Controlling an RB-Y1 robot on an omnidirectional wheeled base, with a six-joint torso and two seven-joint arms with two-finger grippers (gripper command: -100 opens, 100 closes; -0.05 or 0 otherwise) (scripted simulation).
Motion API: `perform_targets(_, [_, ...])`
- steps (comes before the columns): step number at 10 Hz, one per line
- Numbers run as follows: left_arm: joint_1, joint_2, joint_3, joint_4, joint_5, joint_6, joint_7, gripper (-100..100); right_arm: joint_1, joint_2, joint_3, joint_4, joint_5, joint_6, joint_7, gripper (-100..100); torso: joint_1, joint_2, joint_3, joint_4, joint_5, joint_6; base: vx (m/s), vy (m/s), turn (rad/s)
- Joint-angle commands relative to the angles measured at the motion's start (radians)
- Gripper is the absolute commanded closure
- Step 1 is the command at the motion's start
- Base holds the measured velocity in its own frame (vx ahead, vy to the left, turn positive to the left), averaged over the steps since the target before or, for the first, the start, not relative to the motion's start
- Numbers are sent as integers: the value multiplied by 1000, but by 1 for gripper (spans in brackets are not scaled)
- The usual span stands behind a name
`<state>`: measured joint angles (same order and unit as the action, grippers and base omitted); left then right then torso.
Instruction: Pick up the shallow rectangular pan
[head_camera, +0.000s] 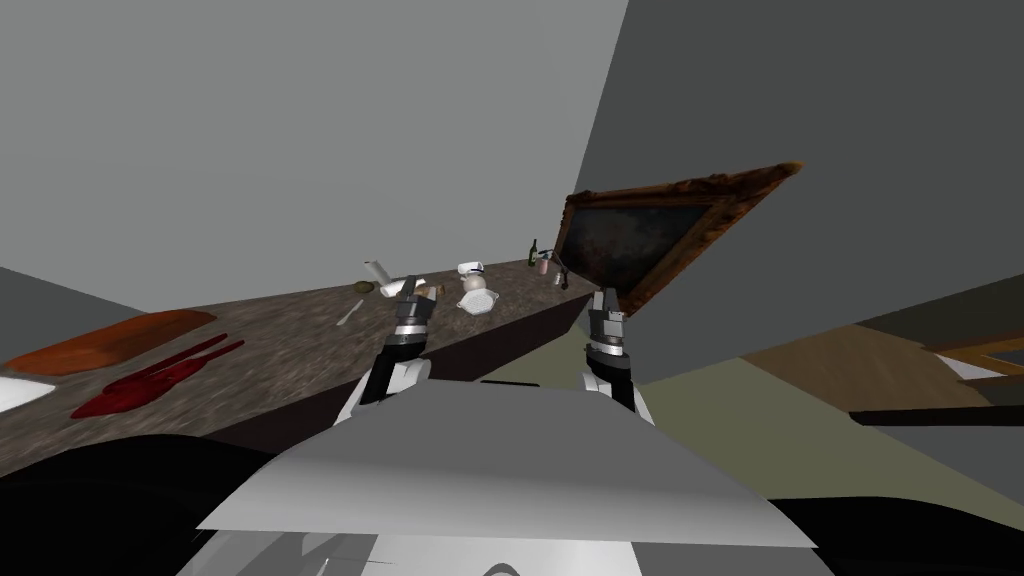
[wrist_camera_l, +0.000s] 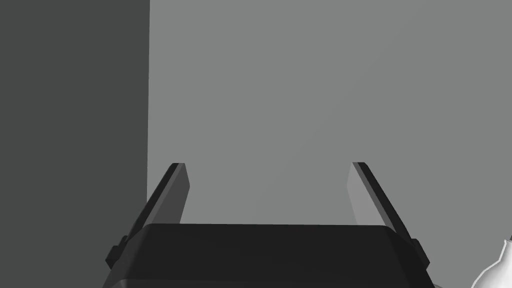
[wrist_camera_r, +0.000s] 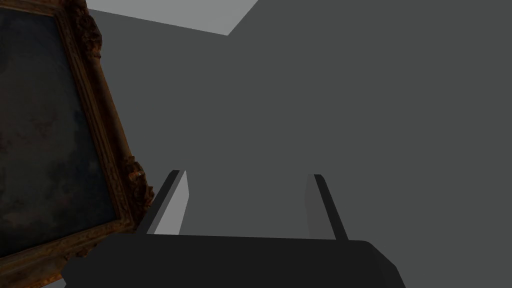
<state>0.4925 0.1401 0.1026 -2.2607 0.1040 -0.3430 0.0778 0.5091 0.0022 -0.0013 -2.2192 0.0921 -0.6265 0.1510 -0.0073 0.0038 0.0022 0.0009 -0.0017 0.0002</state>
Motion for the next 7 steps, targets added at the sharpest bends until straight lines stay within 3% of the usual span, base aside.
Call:
perform_targets(1, [-5, 30, 21, 11, 19, 40, 18, -100, 0, 0, 0, 0, 0, 0, 0, 0, 0, 0, 0, 0, 0, 0, -39, -116, -101])
perform_targets(5, [-32, 94, 89, 37, 79, 168, 72, -100, 0, 0, 0, 0, 0, 0, 0, 0, -2, -1, -1, 0, -1, 0, -33, -144, -103])
perform_targets(7, [-40, 109, 107, 43, 95, 212, 88, -100, 0, 0, 0, 0, 0, 0, 0, 0, 0, -2, -1, 0, 0, 0, -22, -90, -45])
